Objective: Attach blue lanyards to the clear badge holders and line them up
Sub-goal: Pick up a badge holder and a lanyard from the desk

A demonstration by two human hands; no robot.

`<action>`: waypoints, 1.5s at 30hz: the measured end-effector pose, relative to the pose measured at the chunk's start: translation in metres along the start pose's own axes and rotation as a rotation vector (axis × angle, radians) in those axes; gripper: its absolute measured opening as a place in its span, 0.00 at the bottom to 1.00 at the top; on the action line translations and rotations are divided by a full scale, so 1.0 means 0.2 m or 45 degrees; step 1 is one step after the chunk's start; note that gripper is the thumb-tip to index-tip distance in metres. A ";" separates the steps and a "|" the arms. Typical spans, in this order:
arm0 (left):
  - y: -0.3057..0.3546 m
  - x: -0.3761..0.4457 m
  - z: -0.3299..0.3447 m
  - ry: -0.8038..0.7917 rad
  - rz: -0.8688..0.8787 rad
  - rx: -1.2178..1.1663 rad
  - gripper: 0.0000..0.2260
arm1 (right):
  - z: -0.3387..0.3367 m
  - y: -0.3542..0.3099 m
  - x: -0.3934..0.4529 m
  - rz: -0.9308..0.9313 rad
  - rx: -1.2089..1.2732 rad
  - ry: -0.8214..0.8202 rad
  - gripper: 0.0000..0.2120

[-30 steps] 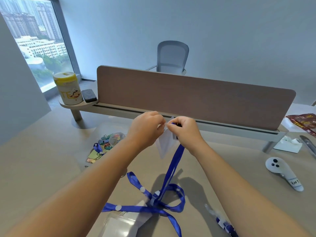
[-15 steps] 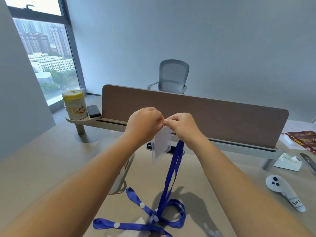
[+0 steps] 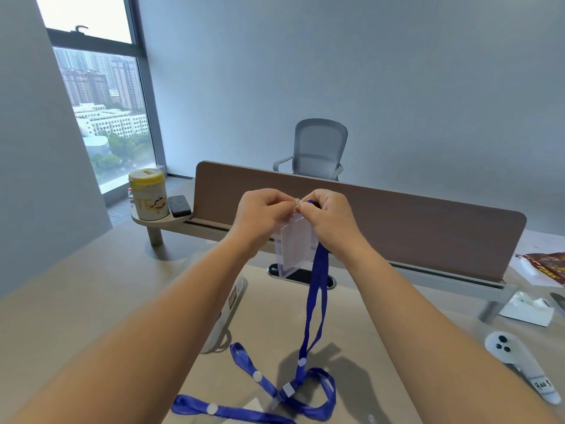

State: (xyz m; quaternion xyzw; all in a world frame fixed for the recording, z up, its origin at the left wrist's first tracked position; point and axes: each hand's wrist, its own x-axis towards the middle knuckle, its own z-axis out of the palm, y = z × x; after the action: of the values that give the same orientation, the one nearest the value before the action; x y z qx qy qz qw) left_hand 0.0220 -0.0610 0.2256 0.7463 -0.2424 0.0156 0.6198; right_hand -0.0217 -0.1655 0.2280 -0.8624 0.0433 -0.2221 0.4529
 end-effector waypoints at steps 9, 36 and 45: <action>-0.03 0.00 -0.07 -0.132 0.080 0.273 0.07 | -0.01 0.01 0.00 -0.031 -0.132 -0.203 0.16; -0.03 -0.02 -0.03 -0.170 0.172 0.740 0.08 | 0.00 0.07 -0.02 -0.002 -0.227 -0.279 0.10; -0.08 -0.03 0.02 0.016 0.001 0.178 0.06 | 0.03 0.08 -0.04 -0.061 -0.138 -0.062 0.13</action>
State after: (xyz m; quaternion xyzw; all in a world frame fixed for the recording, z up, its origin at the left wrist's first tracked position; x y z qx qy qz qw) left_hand 0.0220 -0.0621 0.2090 0.7875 -0.2372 0.0375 0.5677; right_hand -0.0242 -0.1677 0.2099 -0.8915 0.0235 -0.2093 0.4011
